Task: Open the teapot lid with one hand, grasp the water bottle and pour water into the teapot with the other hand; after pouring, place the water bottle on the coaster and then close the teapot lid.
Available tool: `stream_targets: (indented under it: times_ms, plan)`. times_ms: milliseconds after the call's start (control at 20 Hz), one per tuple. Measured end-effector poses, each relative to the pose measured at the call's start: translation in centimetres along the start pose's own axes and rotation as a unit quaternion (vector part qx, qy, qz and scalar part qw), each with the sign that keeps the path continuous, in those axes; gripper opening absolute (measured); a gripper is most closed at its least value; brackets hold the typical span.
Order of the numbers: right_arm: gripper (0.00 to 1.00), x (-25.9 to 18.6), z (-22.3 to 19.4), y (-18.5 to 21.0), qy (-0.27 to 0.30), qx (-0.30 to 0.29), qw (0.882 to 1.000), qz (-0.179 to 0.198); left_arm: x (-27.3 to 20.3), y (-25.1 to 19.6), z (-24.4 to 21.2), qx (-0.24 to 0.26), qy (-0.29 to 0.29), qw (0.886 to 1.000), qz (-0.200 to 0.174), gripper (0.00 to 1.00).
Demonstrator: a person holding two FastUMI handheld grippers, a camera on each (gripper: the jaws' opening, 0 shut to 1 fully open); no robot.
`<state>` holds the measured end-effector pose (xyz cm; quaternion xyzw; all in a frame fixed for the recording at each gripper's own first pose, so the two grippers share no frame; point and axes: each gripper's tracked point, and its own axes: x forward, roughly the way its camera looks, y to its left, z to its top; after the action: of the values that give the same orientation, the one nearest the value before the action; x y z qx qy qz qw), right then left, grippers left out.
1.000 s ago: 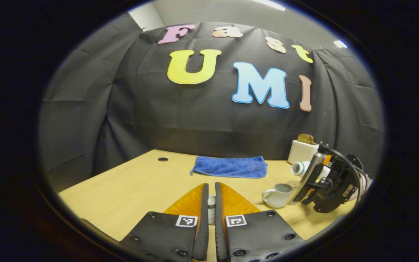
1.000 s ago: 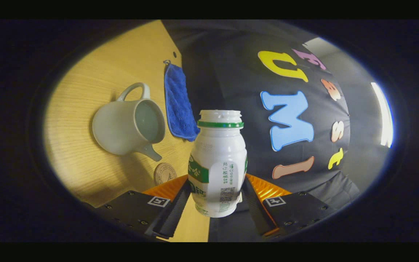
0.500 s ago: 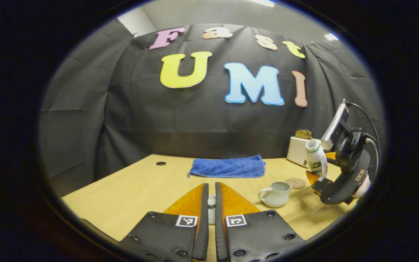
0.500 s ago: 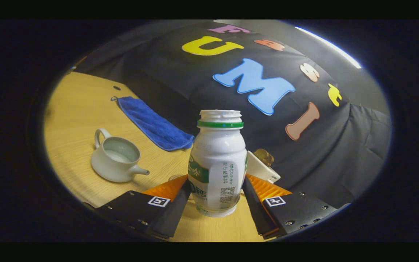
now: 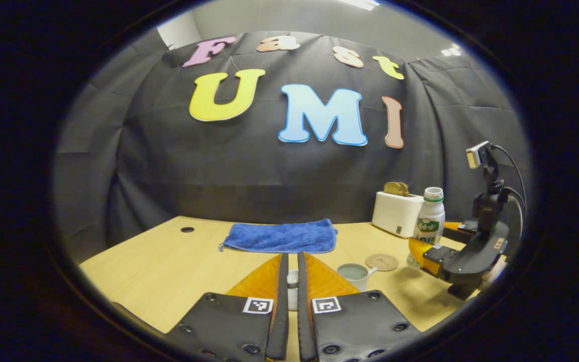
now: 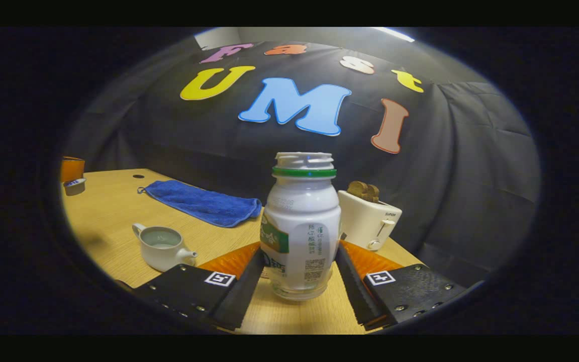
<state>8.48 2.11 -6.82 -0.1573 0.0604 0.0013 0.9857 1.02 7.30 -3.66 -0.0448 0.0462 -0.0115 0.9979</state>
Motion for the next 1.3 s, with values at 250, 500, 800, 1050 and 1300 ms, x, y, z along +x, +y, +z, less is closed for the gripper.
stream_targets:
  times_ms: [250, 500, 800, 1050, 1300]
  plan:
    - [0.8, -0.4, -0.2, -1.2, -0.006, 0.026, 1.0, -0.004, 4.7, -3.6, 0.0, -0.008, -0.009, 1.0, -0.026, 0.18]
    - [0.8, -0.5, -0.6, -2.6, -0.01, 0.042, 0.999, -0.012, 7.8, -7.0, -1.4, 0.005, -0.007, 0.998, -0.055, 0.14]
    - [0.79, -0.8, -0.8, -2.7, -0.004, 0.063, 0.998, -0.003, 9.4, -8.3, -3.1, 0.017, 0.002, 0.998, -0.058, 0.18]
    - [0.79, -0.8, -1.0, -2.8, -0.002, 0.071, 0.997, -0.001, 10.1, -8.7, -4.8, 0.014, 0.017, 0.998, -0.056, 0.14]
    - [0.8, -0.8, -1.0, -3.1, 0.0, 0.072, 0.997, -0.004, 10.2, -9.1, -5.9, 0.03, 0.03, 0.998, -0.057, 0.18]
